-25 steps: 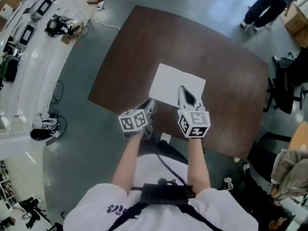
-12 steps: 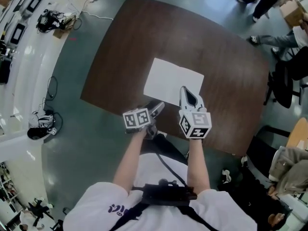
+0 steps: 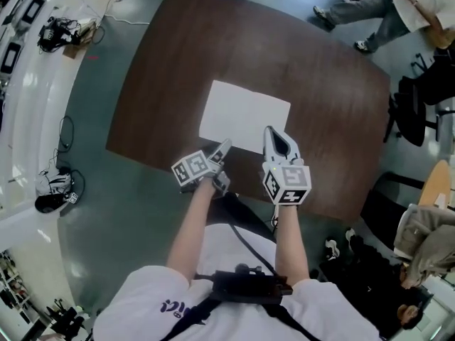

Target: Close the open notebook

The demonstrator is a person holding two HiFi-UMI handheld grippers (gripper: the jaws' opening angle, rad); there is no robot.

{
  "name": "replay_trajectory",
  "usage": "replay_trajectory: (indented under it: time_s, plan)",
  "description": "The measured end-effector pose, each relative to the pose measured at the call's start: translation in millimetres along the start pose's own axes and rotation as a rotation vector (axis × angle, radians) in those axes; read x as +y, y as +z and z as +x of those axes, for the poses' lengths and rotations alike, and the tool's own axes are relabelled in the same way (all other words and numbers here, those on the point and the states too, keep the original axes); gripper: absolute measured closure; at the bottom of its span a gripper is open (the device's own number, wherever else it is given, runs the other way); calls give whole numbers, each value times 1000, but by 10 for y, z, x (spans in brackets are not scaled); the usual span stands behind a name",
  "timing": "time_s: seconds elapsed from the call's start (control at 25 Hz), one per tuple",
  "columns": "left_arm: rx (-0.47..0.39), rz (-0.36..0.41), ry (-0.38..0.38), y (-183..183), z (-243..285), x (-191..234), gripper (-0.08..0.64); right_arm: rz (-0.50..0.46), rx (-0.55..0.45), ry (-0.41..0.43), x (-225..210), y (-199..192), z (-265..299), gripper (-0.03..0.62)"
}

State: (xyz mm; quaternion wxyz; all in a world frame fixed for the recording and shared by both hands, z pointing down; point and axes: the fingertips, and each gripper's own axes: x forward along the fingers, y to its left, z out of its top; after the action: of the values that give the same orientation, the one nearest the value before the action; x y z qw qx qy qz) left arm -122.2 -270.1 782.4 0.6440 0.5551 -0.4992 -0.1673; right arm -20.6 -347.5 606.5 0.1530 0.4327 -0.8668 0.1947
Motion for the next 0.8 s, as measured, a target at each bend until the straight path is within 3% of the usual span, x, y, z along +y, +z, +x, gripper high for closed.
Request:
replay_trajectory:
  time_s: [0.36,0.64,0.8]
  plan:
    - [-62,-81,4,87,80,52,285,-5,2,-6,-65,-22,-95,591]
    - [-83,-55,116,29,73,275,478,-8,-7,-10,-120,-31,-217,591]
    - [-95,-58,124,35,70,282,505,-1,-17,-14,-164,-8,-296,591]
